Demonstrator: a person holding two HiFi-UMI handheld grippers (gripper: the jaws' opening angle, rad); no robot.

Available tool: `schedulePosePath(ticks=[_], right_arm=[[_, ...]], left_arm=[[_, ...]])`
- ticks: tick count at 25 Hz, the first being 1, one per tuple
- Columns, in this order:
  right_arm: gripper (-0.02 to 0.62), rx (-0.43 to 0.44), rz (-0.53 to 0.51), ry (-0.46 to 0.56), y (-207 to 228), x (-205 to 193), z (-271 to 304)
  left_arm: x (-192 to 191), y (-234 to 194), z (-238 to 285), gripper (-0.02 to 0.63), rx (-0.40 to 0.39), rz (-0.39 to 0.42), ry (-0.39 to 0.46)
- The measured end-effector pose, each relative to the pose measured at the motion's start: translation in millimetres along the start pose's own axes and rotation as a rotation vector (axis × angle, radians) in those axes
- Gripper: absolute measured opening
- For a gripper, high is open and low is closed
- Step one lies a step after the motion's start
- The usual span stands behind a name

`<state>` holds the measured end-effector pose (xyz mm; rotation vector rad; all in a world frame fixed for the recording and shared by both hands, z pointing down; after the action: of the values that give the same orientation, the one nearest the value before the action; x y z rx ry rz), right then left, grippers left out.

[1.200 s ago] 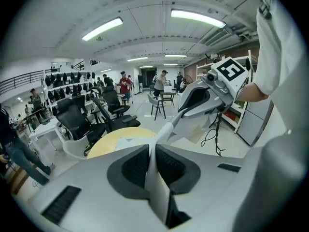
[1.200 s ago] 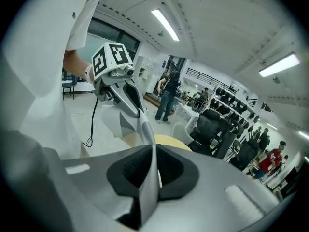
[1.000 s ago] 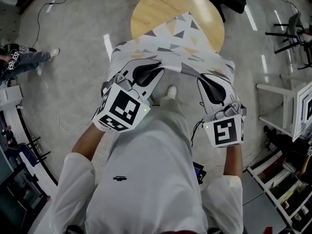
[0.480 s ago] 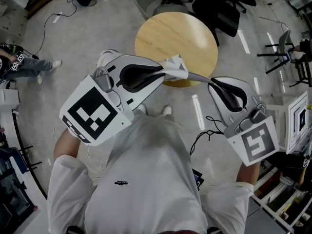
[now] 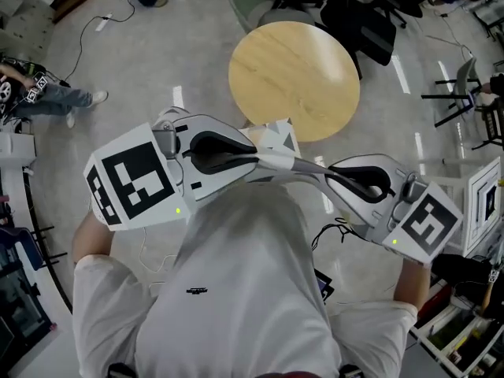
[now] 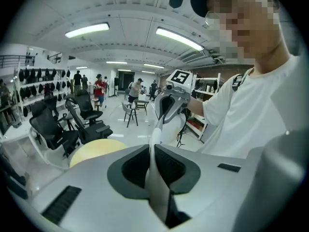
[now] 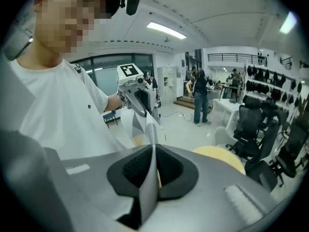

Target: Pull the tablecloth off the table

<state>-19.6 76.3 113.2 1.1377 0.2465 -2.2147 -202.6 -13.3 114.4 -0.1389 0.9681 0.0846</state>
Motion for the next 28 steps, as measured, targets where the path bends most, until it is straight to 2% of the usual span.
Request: schedulePosePath(ticks=[4, 8, 28], right_arm=[[0.029, 0.087, 0.044, 0.035, 13.6, -16.1, 26.6], [0.029, 0.103, 0.097, 0.018, 21.3, -28.6, 42.4], [0.031, 0.073, 0.118, -0.003, 30.4, -52.1, 58.3]], left_arm=[[-28.6, -14.3, 10.8, 0.037, -0.060, -0.091, -0.033], [-45.7, -24.2, 22.0, 0.037, -0.061, -0.144, -0.048], [-67.3, -35.5, 47.4, 0.037, -0.076, -0.182, -0.057]])
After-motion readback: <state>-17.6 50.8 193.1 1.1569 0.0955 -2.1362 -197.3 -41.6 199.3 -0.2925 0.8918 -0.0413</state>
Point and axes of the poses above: the fingertips, and each gripper's own axes: z forward along the fingers, y to its right, x out of its top, the point moved 7 cm from there along -z, backward along the fingers, and after that the axes turned 2 degrees about x, right-handed, at the moved point
